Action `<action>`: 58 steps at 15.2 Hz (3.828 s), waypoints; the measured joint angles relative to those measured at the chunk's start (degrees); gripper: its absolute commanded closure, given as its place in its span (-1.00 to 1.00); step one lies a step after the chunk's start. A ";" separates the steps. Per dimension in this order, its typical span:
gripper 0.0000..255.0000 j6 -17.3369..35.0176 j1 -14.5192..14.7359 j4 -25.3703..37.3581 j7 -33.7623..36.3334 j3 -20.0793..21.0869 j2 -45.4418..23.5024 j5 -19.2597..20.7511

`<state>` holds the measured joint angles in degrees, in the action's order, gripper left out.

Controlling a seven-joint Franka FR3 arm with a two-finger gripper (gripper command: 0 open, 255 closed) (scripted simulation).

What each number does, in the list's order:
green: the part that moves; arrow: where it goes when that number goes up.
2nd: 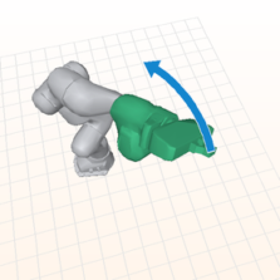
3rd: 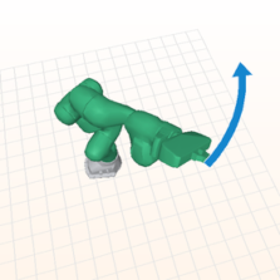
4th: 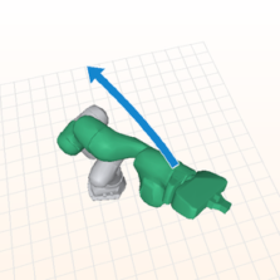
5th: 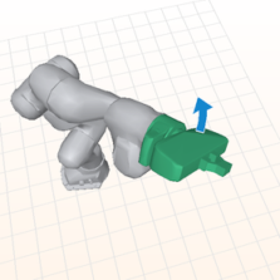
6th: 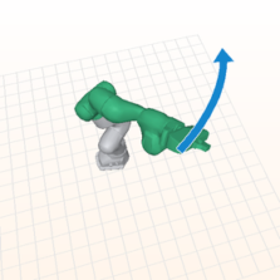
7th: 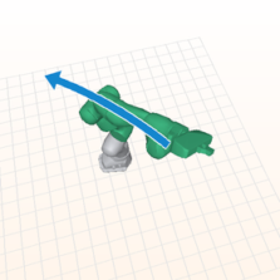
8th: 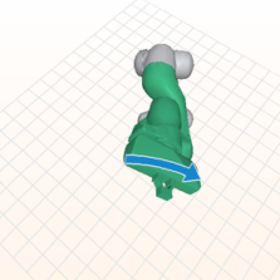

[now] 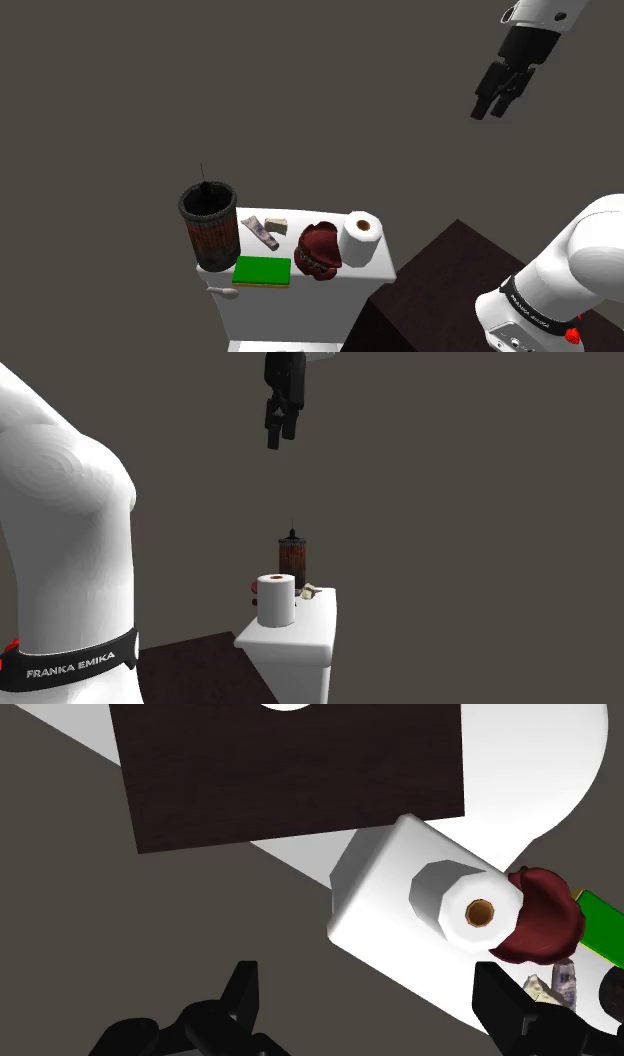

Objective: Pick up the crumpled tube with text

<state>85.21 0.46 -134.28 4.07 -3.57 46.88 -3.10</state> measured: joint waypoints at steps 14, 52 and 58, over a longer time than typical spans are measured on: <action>-1.00 19.49 4.21 -3.90 5.88 8.49 -15.29 -5.49; -1.00 43.98 20.22 46.05 26.79 17.48 -89.96 7.75; 1.00 46.07 20.60 46.03 26.86 17.22 -92.19 8.10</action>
<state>131.28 21.05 -88.25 30.93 13.65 -45.31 5.00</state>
